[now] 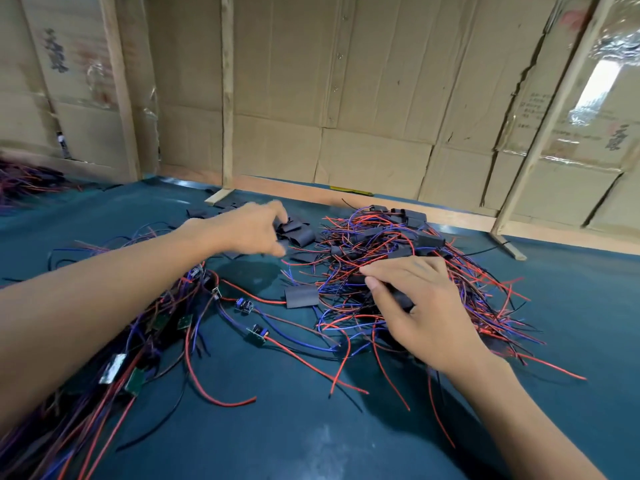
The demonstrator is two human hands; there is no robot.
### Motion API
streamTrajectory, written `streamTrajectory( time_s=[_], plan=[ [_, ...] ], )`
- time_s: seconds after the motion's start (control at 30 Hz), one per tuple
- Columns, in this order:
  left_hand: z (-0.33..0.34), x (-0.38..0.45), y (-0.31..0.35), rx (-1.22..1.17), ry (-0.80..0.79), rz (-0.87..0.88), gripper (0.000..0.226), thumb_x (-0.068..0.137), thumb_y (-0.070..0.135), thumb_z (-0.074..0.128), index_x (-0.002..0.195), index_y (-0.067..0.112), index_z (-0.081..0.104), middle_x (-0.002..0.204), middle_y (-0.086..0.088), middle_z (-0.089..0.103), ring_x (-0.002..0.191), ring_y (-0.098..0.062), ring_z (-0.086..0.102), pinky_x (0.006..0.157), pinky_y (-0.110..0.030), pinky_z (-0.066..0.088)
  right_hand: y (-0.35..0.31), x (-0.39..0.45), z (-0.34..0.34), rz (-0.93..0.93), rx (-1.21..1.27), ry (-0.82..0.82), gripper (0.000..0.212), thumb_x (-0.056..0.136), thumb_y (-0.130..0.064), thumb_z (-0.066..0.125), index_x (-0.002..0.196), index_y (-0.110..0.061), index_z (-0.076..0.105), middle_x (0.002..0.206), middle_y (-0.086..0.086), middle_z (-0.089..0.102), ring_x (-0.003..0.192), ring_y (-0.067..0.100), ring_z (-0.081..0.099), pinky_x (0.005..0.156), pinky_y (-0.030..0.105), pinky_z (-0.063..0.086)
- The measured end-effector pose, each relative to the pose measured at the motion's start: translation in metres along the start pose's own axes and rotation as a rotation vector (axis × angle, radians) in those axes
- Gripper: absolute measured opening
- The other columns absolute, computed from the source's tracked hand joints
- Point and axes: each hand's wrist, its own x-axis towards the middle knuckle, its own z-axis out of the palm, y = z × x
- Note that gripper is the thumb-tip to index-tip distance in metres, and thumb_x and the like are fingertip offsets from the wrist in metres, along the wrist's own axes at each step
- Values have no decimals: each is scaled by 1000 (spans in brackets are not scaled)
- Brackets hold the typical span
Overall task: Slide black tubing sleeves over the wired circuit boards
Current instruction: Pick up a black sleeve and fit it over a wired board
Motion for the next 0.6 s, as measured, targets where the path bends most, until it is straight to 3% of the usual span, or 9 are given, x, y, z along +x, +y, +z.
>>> streamTrajectory(
  time_s=[0.07,0.17,0.3,0.4,0.5,0.6],
  plan=[
    [-13,-27,24,-282,81,88,65,71,33,89,123,31,50,83,11,74,80,1,68,80,-24,54,-10,3,4,65,146,-1,31,92,-22,69,122,-17,71,112,-6,71,96,4,65,89,29,44],
    [-20,-66,64,-484,-39,248,67,70,26,90,116,44,45,89,17,75,82,0,71,77,-17,56,-25,8,9,230,459,-111,51,89,-30,73,137,-22,60,116,-1,67,88,5,68,79,16,49],
    [-14,-103,94,-571,-73,280,71,72,28,90,125,36,44,87,7,76,77,-6,73,71,-15,54,-28,8,11,278,575,-126,32,81,-28,77,113,-24,75,106,-2,72,80,12,67,79,22,51],
    [-7,-112,96,-703,-33,244,68,70,25,90,124,34,49,89,5,77,80,-8,74,70,-13,52,-25,10,5,420,826,-119,27,70,-22,83,96,-27,79,97,4,73,84,13,67,81,25,54],
    [-5,-114,90,-788,-21,255,62,70,23,89,122,31,56,98,6,77,88,-11,74,75,-14,54,-23,11,4,439,949,-140,27,67,-11,83,93,-13,77,107,11,73,92,19,70,85,29,57],
    [-9,-113,72,-825,13,256,52,72,31,83,119,27,62,106,4,75,90,-22,74,85,-22,56,-20,9,6,482,964,-116,20,71,4,79,89,-4,74,108,11,75,90,14,72,79,23,56]
  ],
)
